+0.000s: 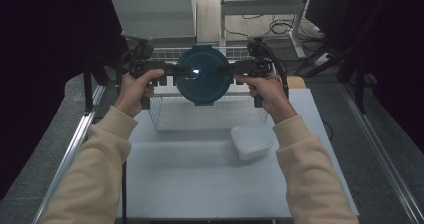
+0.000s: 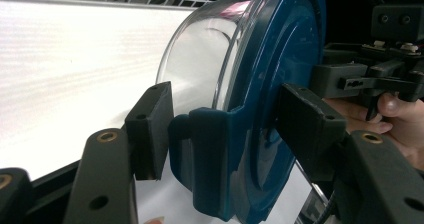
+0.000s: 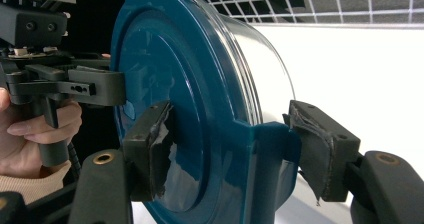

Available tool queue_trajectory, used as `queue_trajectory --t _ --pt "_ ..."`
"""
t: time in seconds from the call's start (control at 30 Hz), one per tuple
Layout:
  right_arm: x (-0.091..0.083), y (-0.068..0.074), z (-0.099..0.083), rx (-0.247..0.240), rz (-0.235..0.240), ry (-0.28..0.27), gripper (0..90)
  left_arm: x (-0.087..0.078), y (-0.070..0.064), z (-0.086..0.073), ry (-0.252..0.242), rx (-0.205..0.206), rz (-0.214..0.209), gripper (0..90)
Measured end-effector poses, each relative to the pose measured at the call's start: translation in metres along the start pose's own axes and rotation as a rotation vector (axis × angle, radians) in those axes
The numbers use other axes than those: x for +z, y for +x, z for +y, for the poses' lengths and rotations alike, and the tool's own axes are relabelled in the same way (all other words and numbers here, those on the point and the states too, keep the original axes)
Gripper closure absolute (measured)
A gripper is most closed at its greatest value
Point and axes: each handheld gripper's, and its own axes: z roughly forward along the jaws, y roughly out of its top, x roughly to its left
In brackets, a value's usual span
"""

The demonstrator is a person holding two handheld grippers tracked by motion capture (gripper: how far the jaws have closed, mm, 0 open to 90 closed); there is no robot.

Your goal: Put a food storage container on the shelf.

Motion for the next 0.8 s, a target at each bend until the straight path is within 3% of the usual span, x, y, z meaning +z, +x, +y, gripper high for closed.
queue_trajectory --t 0.3,0.47,0.7,0.8 --pt "0.005 -0.007 0.013 0.017 -0.018 -0.005 35.8 0.009 0.011 0.015 0.013 -0.012 -0.016 40.3" --pt "0.008 -0.017 0.018 0.051 -0.031 -0.003 35.9 0.018 0.019 0.021 0.031 -0.021 -0.025 40.2" --pt "0.012 -0.03 0.02 0.091 -0.04 -0.012 36.5 0.032 0.032 0.027 0.039 -0.071 -0.045 40.2" --pt "0.016 -0.041 0.024 0.142 -0.029 -0.022 36.5 0.039 0.036 0.032 0.034 -0.109 -0.032 40.2"
